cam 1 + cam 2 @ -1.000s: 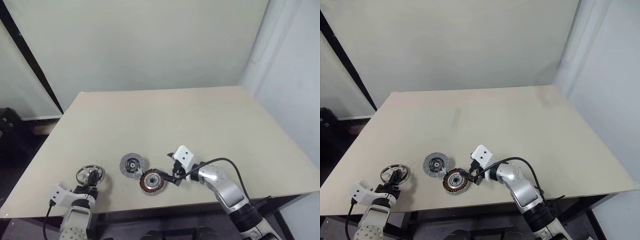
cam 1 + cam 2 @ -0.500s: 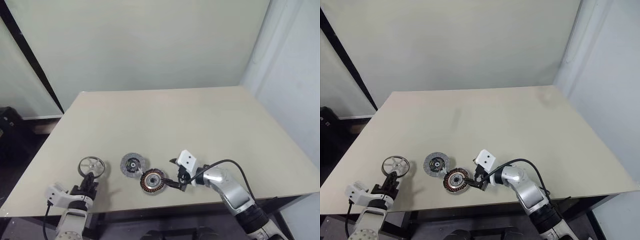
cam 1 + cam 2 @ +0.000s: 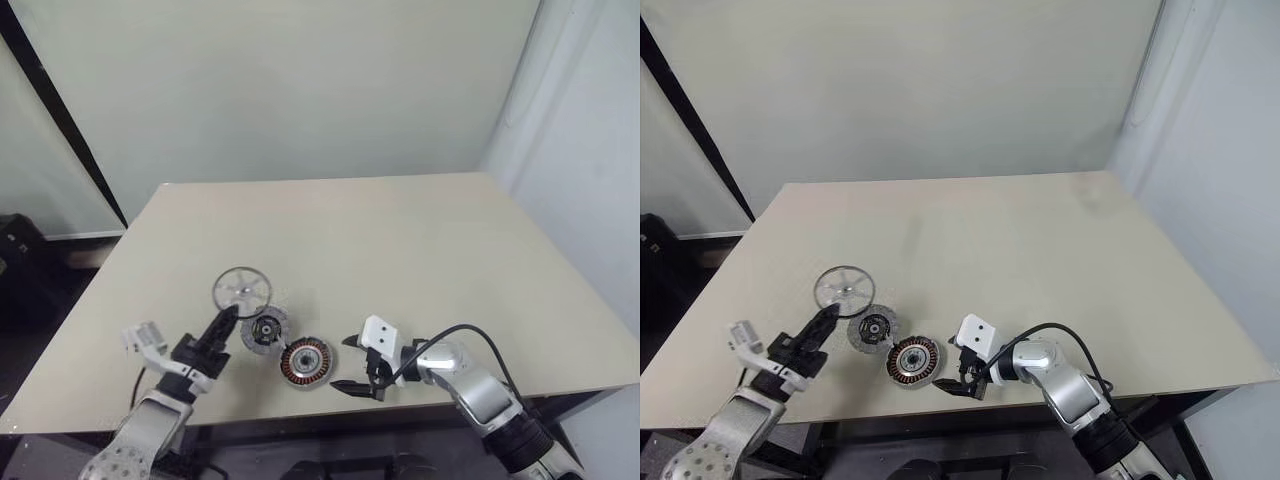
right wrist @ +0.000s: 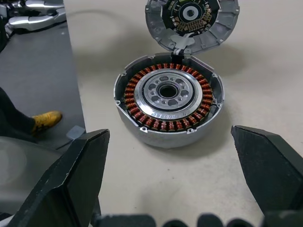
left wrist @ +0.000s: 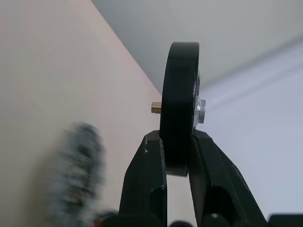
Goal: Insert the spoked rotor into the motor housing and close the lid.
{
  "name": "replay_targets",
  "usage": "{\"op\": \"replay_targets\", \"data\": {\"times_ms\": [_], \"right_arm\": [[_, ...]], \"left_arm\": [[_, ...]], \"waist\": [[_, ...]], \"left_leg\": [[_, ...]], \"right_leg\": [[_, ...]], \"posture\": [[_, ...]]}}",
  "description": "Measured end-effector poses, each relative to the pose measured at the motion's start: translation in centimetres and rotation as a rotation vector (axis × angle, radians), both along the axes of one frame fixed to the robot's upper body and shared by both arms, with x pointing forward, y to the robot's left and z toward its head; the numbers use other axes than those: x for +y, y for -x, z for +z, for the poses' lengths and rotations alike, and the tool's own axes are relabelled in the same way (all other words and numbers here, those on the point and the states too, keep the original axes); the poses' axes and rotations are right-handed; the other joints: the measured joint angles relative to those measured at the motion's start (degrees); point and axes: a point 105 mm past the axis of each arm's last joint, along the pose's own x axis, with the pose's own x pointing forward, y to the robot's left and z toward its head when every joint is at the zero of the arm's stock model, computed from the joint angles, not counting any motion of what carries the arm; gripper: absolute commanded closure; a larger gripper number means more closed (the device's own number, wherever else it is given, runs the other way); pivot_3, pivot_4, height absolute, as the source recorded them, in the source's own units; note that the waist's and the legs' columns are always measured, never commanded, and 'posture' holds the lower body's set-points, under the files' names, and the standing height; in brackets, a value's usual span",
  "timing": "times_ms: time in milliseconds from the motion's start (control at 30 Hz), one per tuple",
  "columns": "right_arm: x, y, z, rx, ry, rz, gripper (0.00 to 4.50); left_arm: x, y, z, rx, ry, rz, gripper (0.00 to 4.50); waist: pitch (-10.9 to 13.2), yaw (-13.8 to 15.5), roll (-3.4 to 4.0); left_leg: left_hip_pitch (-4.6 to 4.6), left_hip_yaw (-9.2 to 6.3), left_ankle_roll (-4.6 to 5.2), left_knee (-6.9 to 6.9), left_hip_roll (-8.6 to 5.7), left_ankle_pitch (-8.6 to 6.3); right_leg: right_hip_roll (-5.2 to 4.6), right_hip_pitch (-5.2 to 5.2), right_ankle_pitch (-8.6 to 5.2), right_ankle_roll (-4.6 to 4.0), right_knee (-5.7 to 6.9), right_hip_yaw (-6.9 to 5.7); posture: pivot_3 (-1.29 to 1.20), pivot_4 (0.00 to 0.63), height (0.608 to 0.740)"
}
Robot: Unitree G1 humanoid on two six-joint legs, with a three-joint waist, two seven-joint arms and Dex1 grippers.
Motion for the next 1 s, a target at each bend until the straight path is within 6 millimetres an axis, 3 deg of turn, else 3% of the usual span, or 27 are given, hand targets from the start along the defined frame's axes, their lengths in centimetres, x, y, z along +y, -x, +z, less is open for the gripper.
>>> {"op": "replay_targets", "data": {"times_ms": [100, 200, 300, 467, 1000], "right_arm": [[0.0, 0.0, -0.1, -0.001, 0.0, -0.008, 0.0], [-0.1, -0.1, -0.3, -0.008, 0.006, -0.034, 0.0], [-0.3, -0.2, -0.5, -0.011, 0.009, -0.056, 0.0], [-0.8, -0.6, -0.4, -0.028, 0.015, -0.094, 0.0], [-1.1, -1.0, -0.4, -0.048, 0.015, -0.138, 0.0]], "left_arm": [[-1.7, -0.2, -0.3, 0.023, 0.006, -0.067, 4.24], [-4.0, 0.0, -1.8, 0.094, -0.004, -0.165, 4.24], [-4.8, 0.4, -3.2, 0.155, -0.002, -0.204, 4.24], [-4.5, 1.5, -5.4, 0.249, -0.014, -0.208, 4.24], [-4.7, 3.0, -6.6, 0.326, -0.017, -0.256, 4.24]], "waist": [[0.0, 0.0, 0.0], [0.0, 0.0, 0.0], [0.0, 0.0, 0.01], [0.0, 0.0, 0.01], [0.0, 0.3, 0.03]], "left_leg": [[0.0, 0.03, 0.0, 0.0, -0.04, 0.0], [0.0, 0.03, 0.0, -0.01, -0.1, 0.0], [0.0, 0.03, -0.01, -0.01, -0.09, -0.01], [0.0, 0.02, -0.04, -0.01, -0.04, -0.03], [-0.01, 0.04, -0.09, -0.01, 0.02, -0.07]], "right_leg": [[0.02, -0.01, 0.0, 0.0, 0.0, 0.02], [0.02, -0.02, 0.0, 0.0, 0.0, 0.03], [0.07, -0.04, 0.0, -0.01, 0.0, 0.03], [0.08, -0.04, -0.07, -0.13, 0.0, 0.03], [0.03, -0.04, -0.08, -0.14, -0.01, 0.05]], "posture": [[0.0, 0.0, 0.74], [0.0, 0.0, 0.74], [0.0, 0.0, 0.74], [0.0, 0.0, 0.74], [0.0, 0.0, 0.74]]}}
